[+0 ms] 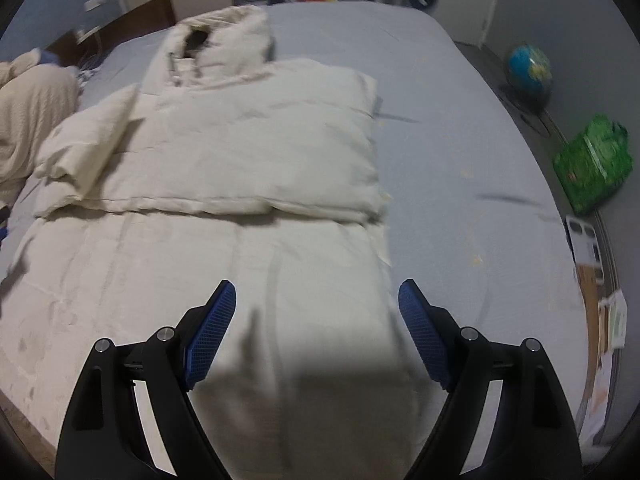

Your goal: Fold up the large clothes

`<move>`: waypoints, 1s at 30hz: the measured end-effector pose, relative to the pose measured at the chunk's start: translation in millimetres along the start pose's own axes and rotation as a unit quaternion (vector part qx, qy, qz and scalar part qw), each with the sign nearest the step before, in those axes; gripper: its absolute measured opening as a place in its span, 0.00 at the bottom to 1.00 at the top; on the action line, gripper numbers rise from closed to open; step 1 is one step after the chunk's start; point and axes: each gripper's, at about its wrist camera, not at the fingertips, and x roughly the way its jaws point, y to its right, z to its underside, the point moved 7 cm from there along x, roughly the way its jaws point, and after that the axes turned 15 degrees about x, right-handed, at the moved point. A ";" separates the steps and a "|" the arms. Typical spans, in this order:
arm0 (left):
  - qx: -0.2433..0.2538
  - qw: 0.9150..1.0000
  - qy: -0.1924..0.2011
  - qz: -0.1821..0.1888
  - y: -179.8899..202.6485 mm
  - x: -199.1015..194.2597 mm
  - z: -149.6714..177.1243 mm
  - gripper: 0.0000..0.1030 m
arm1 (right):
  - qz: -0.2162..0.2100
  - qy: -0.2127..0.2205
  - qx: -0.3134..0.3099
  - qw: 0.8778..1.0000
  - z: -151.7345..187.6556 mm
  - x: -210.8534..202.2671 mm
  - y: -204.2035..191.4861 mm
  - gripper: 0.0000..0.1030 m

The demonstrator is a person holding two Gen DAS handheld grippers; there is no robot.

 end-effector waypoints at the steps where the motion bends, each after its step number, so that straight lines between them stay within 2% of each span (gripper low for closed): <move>1: -0.004 1.000 0.001 0.002 -1.2 -0.2 0.0 0.87 | -0.004 0.002 -0.008 1.000 -2.2 -2.9 -9.0 0.77; 6: -0.035 0.999 0.010 0.012 -10.5 -1.8 -0.4 0.87 | -0.027 0.005 -0.062 0.998 -12.6 -9.5 -72.3 0.77; 11: -0.061 0.998 0.022 0.019 -20.7 -5.1 -0.5 0.87 | -0.054 -0.003 -0.128 0.990 -15.2 -0.8 -151.4 0.77; 20: -0.116 0.991 0.061 0.011 -44.3 -16.1 -3.5 0.87 | -0.083 0.009 -0.260 0.962 -15.3 11.4 -309.5 0.77; 25: -0.144 0.987 0.074 0.016 -56.6 -18.9 -3.8 0.87 | -0.076 0.014 -0.320 0.944 -9.5 24.4 -369.3 0.77; 30: -0.166 0.982 0.083 0.022 -64.7 -20.5 -2.4 0.87 | -0.051 0.022 -0.366 0.929 -2.4 41.1 -401.2 0.77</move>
